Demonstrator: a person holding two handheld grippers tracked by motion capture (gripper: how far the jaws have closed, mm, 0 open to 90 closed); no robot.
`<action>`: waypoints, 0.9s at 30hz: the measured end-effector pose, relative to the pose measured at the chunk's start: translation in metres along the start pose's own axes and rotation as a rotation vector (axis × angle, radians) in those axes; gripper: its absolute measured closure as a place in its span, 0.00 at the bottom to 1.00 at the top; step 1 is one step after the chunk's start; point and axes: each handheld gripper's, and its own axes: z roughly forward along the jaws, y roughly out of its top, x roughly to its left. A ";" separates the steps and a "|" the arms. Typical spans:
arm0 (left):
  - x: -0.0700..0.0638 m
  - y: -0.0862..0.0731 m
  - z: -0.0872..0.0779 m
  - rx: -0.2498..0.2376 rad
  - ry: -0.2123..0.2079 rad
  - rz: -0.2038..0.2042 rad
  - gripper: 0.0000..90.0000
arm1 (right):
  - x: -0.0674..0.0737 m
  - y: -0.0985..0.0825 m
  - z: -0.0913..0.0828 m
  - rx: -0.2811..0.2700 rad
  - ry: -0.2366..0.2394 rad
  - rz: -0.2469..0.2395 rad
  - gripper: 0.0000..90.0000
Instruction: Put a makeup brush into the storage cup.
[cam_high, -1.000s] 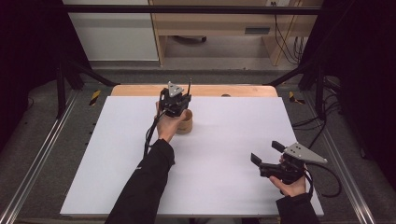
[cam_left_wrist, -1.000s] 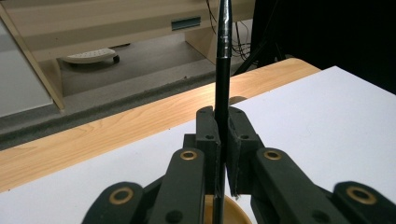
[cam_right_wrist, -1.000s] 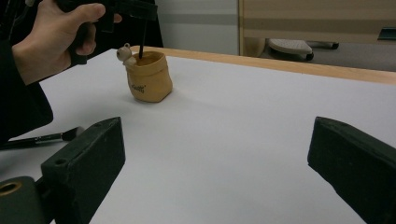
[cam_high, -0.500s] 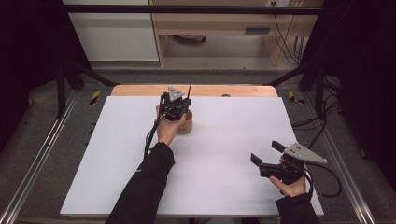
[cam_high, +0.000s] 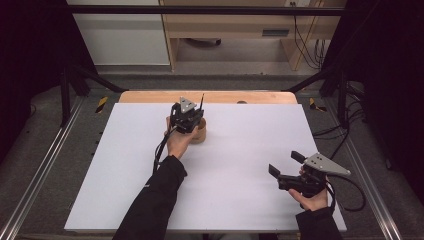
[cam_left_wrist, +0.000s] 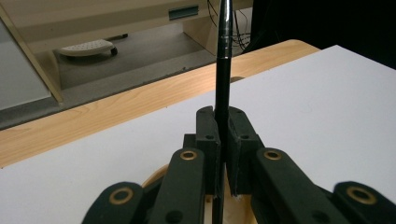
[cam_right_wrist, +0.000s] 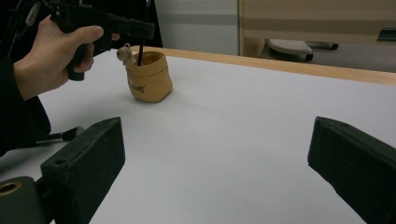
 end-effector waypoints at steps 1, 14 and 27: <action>-0.001 -0.001 0.000 0.002 0.000 0.002 0.94 | 0.000 0.000 0.000 0.000 -0.001 0.002 0.05; -0.002 -0.007 -0.003 0.032 0.003 0.030 0.94 | 0.001 0.001 -0.001 0.000 -0.001 0.008 0.05; -0.001 -0.006 -0.022 0.024 -0.022 0.030 0.77 | 0.001 0.001 -0.001 0.001 0.002 0.004 0.05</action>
